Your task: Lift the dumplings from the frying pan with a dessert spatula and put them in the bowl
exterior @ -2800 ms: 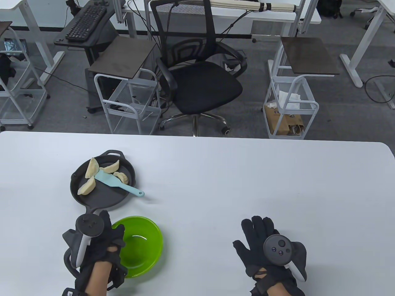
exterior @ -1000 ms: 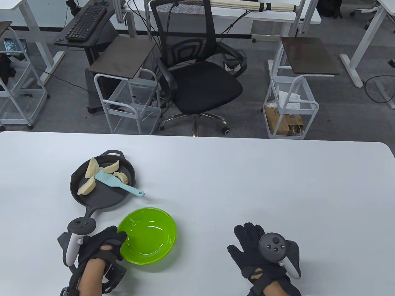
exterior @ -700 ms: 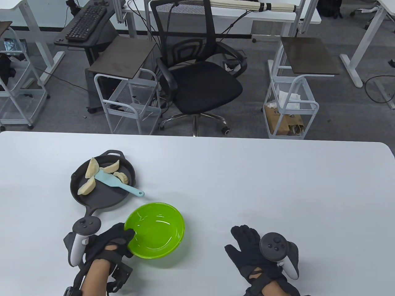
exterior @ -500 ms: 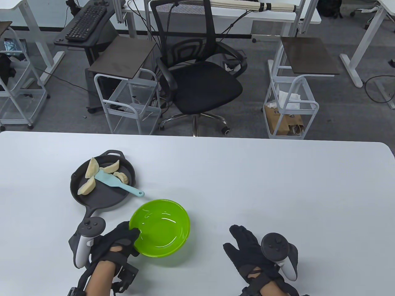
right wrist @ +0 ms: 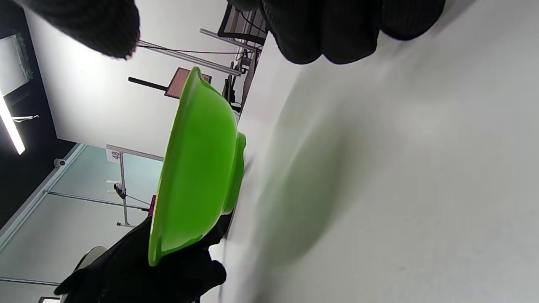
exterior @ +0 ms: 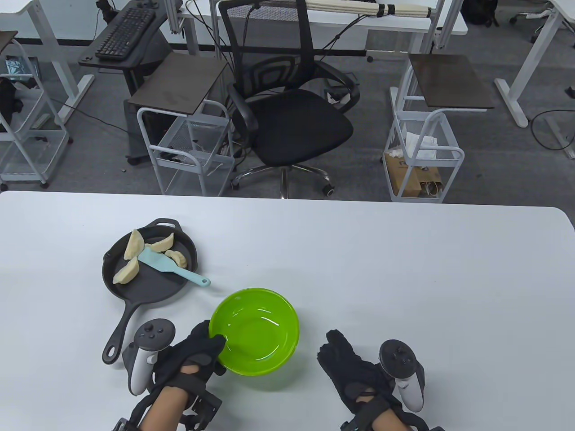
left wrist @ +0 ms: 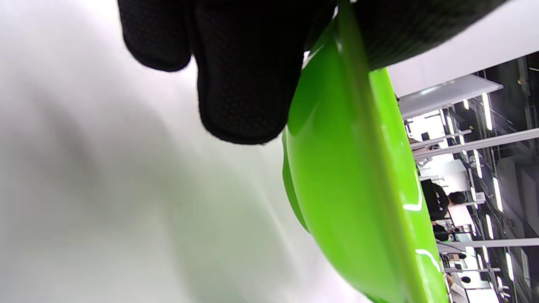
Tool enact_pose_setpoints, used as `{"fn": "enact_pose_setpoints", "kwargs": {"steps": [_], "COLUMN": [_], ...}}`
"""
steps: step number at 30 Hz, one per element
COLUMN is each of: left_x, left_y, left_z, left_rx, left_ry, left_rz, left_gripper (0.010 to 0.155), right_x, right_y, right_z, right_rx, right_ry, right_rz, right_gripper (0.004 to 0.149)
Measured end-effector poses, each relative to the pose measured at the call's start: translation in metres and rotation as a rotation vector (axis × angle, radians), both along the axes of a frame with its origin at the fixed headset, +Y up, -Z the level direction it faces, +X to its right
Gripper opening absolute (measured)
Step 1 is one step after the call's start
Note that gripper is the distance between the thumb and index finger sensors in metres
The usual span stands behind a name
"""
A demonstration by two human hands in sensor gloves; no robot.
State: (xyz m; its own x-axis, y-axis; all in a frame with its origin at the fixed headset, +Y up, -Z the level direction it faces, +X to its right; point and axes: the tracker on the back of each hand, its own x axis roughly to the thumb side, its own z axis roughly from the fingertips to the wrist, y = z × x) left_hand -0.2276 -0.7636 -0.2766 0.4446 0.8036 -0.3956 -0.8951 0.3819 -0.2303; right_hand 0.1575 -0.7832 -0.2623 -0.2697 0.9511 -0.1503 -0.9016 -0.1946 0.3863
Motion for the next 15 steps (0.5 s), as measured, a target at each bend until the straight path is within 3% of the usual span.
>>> {"fn": "enact_pose_setpoints", "kwargs": {"steps": [7, 15], "left_x": [0.023, 0.039], "left_y": [0.002, 0.002], "left_z": [0.006, 0.009], "left_rx": [0.022, 0.044], "left_ry": [-0.08, -0.159], "left_rz": [0.014, 0.005], "left_gripper": [0.068, 0.066], "right_x": [-0.007, -0.013], "right_y": [-0.011, -0.017], "right_z": [0.003, 0.004], "right_rx": [-0.147, -0.188], "right_ry": [0.036, 0.034], "right_rz": [-0.15, -0.112], "right_gripper": [0.086, 0.074]}}
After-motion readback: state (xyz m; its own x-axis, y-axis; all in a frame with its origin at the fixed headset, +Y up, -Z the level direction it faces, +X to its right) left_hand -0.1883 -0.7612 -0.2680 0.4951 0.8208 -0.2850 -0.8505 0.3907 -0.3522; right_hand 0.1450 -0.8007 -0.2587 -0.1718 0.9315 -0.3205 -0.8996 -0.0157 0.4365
